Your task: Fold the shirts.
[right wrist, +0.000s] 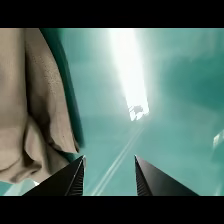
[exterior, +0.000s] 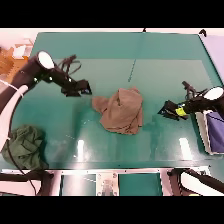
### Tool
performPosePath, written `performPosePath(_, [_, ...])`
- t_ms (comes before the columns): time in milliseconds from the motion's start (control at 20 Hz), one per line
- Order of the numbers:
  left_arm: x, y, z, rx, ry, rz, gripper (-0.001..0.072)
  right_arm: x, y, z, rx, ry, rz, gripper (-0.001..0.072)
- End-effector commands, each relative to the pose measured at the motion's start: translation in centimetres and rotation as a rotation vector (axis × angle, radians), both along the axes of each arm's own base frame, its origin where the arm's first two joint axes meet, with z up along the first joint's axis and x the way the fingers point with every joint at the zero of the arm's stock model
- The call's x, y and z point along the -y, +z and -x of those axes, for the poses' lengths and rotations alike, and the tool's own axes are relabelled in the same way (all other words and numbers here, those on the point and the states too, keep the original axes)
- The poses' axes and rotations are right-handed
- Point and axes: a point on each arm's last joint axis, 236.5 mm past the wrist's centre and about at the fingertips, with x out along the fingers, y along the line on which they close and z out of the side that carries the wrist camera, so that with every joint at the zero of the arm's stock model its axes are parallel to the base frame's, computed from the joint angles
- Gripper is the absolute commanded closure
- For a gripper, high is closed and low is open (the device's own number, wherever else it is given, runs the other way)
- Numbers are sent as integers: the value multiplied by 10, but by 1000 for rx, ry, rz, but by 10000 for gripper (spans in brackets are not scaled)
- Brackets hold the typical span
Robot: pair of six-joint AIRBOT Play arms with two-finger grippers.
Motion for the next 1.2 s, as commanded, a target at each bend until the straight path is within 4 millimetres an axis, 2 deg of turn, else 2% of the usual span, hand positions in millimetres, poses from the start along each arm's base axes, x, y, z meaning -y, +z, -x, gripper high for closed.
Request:
performPosePath(0, [6,-57,11,-79,83,99,11,-26,-29,-3,-64,43,-103,346])
performPosePath(100, [26,-71,6,-109,104,206,11,-43,-45,0,-96,81,-113,347])
performPosePath(200, [43,-72,-9,-87,134,309,112,-58,-58,0,-102,116,-98,347])
performPosePath(250, [46,-71,-13,-77,143,337,110,-66,-62,-3,-91,124,-95,350])
performPosePath(400, [46,-75,-15,-77,147,335,111,-84,-71,-8,-80,126,-105,366])
performPosePath(500, [46,-76,-20,-57,161,326,112,-88,-77,-8,-91,124,-109,367])
performPosePath(550, [49,-79,-21,-47,164,319,147,-89,-78,-8,-97,120,-115,377])
performPosePath(600, [56,-82,-19,-49,154,317,370,-89,-79,-8,-96,117,-115,471])
performPosePath(650, [65,-89,-14,-44,124,306,473,-90,-79,-9,-93,122,-116,503])
performPosePath(700, [75,-96,-10,-49,113,298,476,-90,-79,-8,-93,124,-116,514])
performPosePath(750, [82,-98,-7,-43,103,294,672,-90,-78,-7,-89,142,-117,672])
performPosePath(800, [86,-95,-9,-29,95,294,684,-90,-77,-5,-89,158,-120,693])
performPosePath(900, [86,-70,-21,15,81,318,685,-84,-67,-7,-71,166,-128,695])
performPosePath(1000, [75,-14,-45,127,71,355,686,-65,-33,-24,-13,138,-149,695])
performPosePath(1050, [64,28,-61,213,81,378,686,-49,-8,-37,40,113,-154,695])
performPosePath(1100, [51,73,-73,316,90,391,686,-29,28,-53,122,82,-150,695])
performPosePath(1150, [34,129,-81,440,103,404,686,-6,69,-68,219,44,-135,695])
